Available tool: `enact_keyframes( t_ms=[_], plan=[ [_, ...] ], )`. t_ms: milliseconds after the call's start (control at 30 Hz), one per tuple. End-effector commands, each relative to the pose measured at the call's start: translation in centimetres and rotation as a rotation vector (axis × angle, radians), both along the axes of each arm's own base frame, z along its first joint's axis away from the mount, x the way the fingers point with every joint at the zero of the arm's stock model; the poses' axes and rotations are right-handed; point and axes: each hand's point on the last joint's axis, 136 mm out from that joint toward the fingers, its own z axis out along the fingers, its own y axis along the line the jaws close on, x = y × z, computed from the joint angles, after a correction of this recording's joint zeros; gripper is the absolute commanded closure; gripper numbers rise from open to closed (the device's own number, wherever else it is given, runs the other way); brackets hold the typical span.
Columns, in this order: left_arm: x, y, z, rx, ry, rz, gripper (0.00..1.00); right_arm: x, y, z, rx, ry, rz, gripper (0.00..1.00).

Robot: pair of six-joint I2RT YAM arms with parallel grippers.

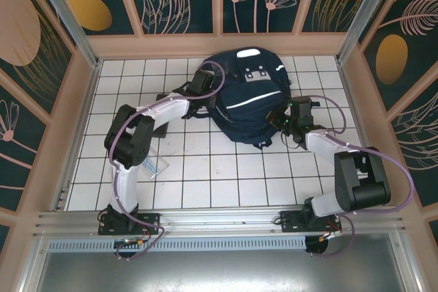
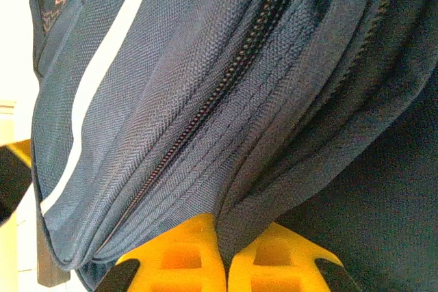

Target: Pack the student bag

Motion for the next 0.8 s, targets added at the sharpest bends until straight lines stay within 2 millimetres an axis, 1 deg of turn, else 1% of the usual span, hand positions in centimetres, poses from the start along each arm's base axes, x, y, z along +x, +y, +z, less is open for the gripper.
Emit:
enact_keyframes(
  t_ms=[0, 133, 200, 233, 267, 300, 333, 367, 433, 467, 500, 533, 633, 700, 767],
  plan=[
    [5.0, 6.9, 2.5, 0.133, -0.166, 0.251, 1.00, 0.1, 1.0, 0.4, -0.063, -0.016, 0.054, 1.00],
    [5.8, 7.7, 2.4, 0.114, -0.164, 0.298, 1.00, -0.3, 2.0, 0.4, -0.052, -0.006, 0.075, 1.00],
    [5.8, 7.5, 2.8, 0.089, -0.155, 0.296, 0.77, -0.4, 2.2, 0.7, -0.045, -0.009, 0.081, 1.00],
    [5.6, 7.3, 3.1, 0.074, -0.147, 0.288, 0.63, -0.4, 2.4, 0.9, -0.037, -0.010, 0.085, 1.00],
    [5.3, 7.1, 3.5, 0.052, -0.134, 0.278, 0.43, -0.4, 2.6, 1.3, -0.029, -0.016, 0.090, 0.93],
    [4.9, 6.9, 4.0, 0.034, -0.123, 0.271, 0.20, -0.5, 2.8, 1.8, -0.023, -0.023, 0.095, 0.78],
    [4.5, 6.8, 4.3, 0.024, -0.112, 0.265, 0.03, -0.5, 2.9, 2.3, -0.026, -0.032, 0.100, 0.60],
    [3.9, 6.9, 5.0, 0.019, -0.102, 0.258, 0.01, -0.6, 2.9, 2.9, -0.036, -0.042, 0.104, 0.45],
    [2.8, 7.4, 5.9, 0.020, -0.088, 0.259, 0.01, -0.6, 2.5, 3.9, -0.060, -0.057, 0.088, 0.21],
    [2.1, 7.7, 6.2, 0.018, -0.080, 0.258, 0.01, -0.5, 2.2, 4.5, -0.071, -0.069, 0.076, 0.13],
    [1.6, 8.1, 6.4, 0.013, -0.071, 0.260, 0.01, -0.5, 1.8, 4.9, -0.081, -0.078, 0.056, 0.03],
    [1.0, 8.4, 6.5, 0.002, -0.058, 0.257, 0.01, -0.5, 1.5, 5.6, -0.087, -0.095, 0.041, 0.01],
    [-0.8, 10.2, 5.8, 0.007, -0.003, 0.276, 0.01, -0.4, 0.4, 6.7, -0.113, -0.110, -0.005, 0.01],
    [-2.0, 11.6, 4.6, 0.023, 0.048, 0.292, 0.01, -0.2, -0.2, 7.1, -0.129, -0.114, -0.031, 0.01],
    [-3.1, 13.1, 2.8, 0.032, 0.111, 0.307, 0.01, 0.1, -0.3, 7.5, -0.114, -0.133, -0.018, 0.01]
  ],
)
